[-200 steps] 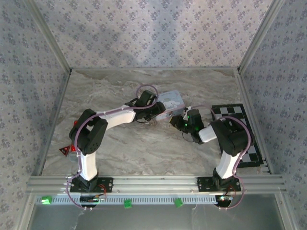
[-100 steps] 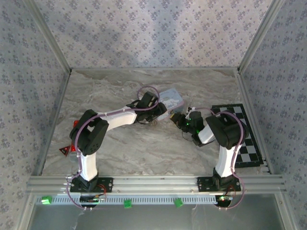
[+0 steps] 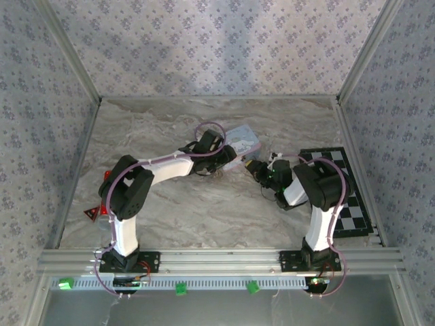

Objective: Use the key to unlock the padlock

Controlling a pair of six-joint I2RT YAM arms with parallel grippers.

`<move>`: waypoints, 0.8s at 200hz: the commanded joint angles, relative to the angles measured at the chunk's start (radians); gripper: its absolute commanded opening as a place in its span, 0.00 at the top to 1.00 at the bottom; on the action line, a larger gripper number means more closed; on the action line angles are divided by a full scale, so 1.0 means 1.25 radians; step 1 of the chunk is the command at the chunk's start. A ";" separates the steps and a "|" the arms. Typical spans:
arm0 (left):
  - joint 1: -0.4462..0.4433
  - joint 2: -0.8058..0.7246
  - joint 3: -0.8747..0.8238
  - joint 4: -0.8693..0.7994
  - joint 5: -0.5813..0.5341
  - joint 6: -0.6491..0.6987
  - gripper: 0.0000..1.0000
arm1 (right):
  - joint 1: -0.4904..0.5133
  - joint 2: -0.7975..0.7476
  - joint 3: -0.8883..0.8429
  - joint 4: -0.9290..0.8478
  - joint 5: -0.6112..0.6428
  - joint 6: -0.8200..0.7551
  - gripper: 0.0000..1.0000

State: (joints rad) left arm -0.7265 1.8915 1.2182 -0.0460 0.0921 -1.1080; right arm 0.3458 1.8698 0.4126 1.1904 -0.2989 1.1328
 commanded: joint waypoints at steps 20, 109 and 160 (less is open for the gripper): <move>0.030 -0.043 0.021 -0.047 0.072 0.132 0.28 | -0.029 -0.106 -0.013 -0.127 -0.031 -0.100 0.95; 0.058 -0.473 -0.401 0.071 -0.062 0.295 0.18 | 0.025 -0.479 0.076 -0.809 -0.044 -0.437 0.95; 0.054 -0.751 -0.567 0.086 -0.201 0.343 0.17 | 0.216 -0.541 0.172 -1.063 0.015 -0.554 0.95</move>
State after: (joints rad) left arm -0.6548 1.0786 0.5476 0.0128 -0.0425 -0.7444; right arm 0.5217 1.2171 0.5720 0.0856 -0.3260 0.5484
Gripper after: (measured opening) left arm 0.826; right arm 0.141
